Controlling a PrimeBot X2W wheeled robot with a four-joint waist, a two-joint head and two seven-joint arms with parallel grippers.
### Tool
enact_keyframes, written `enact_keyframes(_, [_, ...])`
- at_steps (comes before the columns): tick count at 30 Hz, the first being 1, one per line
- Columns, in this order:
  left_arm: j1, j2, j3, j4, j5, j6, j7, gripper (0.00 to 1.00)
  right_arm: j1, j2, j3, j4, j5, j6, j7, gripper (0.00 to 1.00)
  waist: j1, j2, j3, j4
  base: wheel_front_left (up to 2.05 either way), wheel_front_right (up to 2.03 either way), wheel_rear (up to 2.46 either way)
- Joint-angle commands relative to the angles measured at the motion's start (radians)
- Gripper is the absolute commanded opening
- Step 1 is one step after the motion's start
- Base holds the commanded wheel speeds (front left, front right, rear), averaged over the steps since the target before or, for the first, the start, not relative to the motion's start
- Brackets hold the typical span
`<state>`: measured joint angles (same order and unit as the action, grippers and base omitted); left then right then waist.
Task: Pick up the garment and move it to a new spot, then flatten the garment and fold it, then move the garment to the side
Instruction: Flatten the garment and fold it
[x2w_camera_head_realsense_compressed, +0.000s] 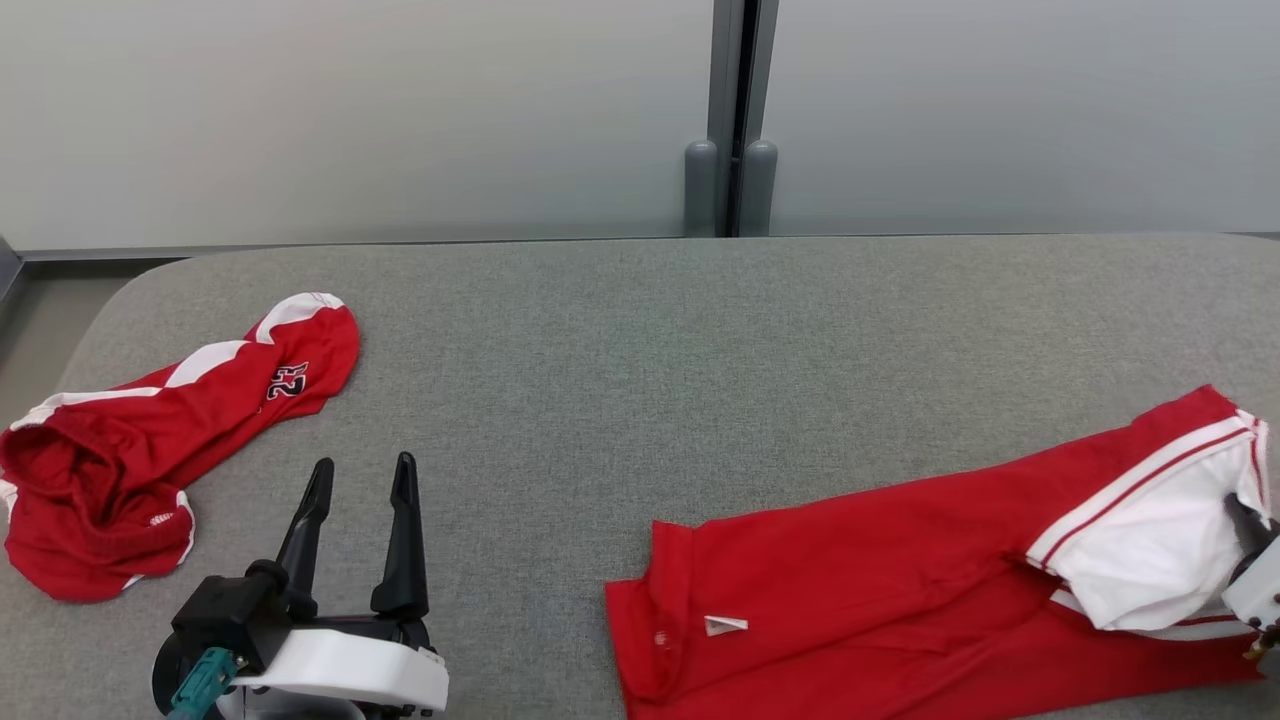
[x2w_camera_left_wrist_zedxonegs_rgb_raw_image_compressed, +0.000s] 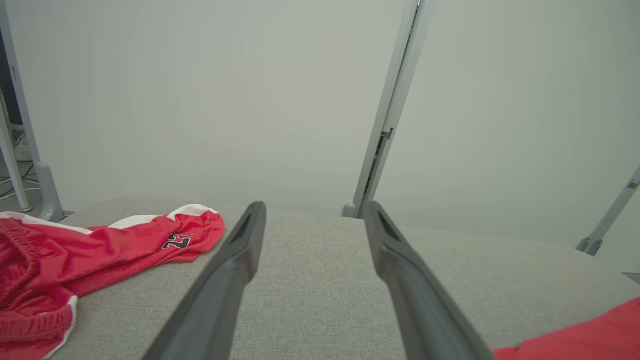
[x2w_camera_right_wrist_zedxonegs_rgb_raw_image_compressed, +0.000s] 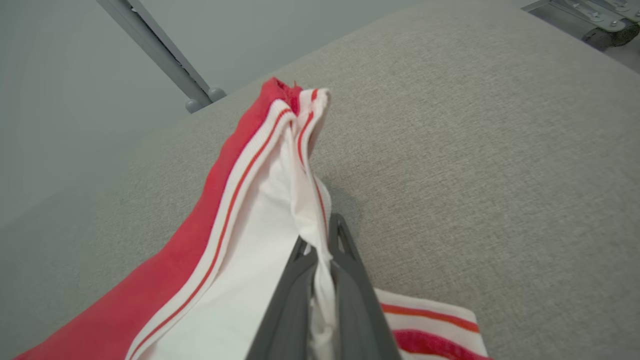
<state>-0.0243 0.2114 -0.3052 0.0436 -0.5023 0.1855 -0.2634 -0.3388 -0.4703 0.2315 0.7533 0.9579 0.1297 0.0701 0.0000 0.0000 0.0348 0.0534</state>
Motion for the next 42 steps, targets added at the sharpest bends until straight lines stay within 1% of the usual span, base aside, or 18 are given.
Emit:
enact_keyframes(1, [0.008,-0.002,0.010,0.003,0.007,-0.007,-0.002,1.00,-0.012,-0.010,-0.008,0.000,-0.004,0.002,-0.015,0.00,0.0000,0.0000,-0.010,-0.007,0.00,0.00,0.00])
enact_keyframes(6, [0.028,-0.022,0.017,0.016,0.012,-0.018,-0.002,1.00,0.000,-0.020,0.000,-0.068,-0.009,0.002,-0.020,0.00,0.0000,0.0000,-0.039,-0.012,0.00,0.00,0.00])
enact_keyframes(10, [0.040,-0.030,0.022,0.027,0.018,-0.028,-0.002,1.00,0.025,-0.014,0.016,-0.189,-0.016,0.002,0.003,0.00,0.0000,0.0000,-0.052,-0.010,0.00,0.00,0.00])
enact_keyframes(14, [0.041,-0.034,0.025,0.036,0.021,-0.038,-0.002,1.00,0.061,0.003,0.026,-0.331,-0.040,0.002,0.049,0.00,0.0000,0.0000,-0.061,0.004,0.00,0.00,0.00])
enact_keyframes(18, [0.043,-0.034,0.023,0.045,0.021,-0.045,-0.002,1.00,0.105,0.045,0.036,-0.455,-0.077,0.002,0.122,0.00,0.0000,0.0000,-0.067,0.032,0.00,0.00,0.00])
enact_keyframes(24, [0.032,-0.030,0.016,0.052,0.023,-0.048,0.002,1.00,0.163,0.146,0.058,-0.586,-0.135,0.002,0.226,0.00,0.0000,0.0000,-0.068,0.101,0.00,0.00,0.00])
enact_keyframes(29, [0.025,-0.027,0.007,0.056,0.026,-0.050,0.007,1.00,0.197,0.209,0.063,-0.614,-0.179,0.002,0.281,0.00,0.0000,0.0000,-0.066,0.163,0.00,0.00,0.00])
enact_keyframes(30, [0.025,-0.027,0.007,0.056,0.026,-0.050,0.007,1.00,0.197,0.209,0.063,-0.614,-0.179,0.002,0.281,0.00,0.0000,0.0000,-0.066,0.163,0.00,0.00,0.00])
enact_keyframes(35, [0.013,-0.024,0.000,0.059,0.027,-0.051,0.014,1.00,0.221,0.266,0.082,-0.605,-0.205,0.002,0.319,0.00,0.0000,0.0000,-0.063,0.212,0.00,0.00,0.00])
enact_keyframes(42, [0.005,-0.022,-0.004,0.065,0.024,-0.046,0.014,1.00,0.210,0.324,0.132,-0.551,-0.234,0.002,0.335,0.00,0.0000,0.0000,-0.057,0.230,0.00,0.00,0.00])
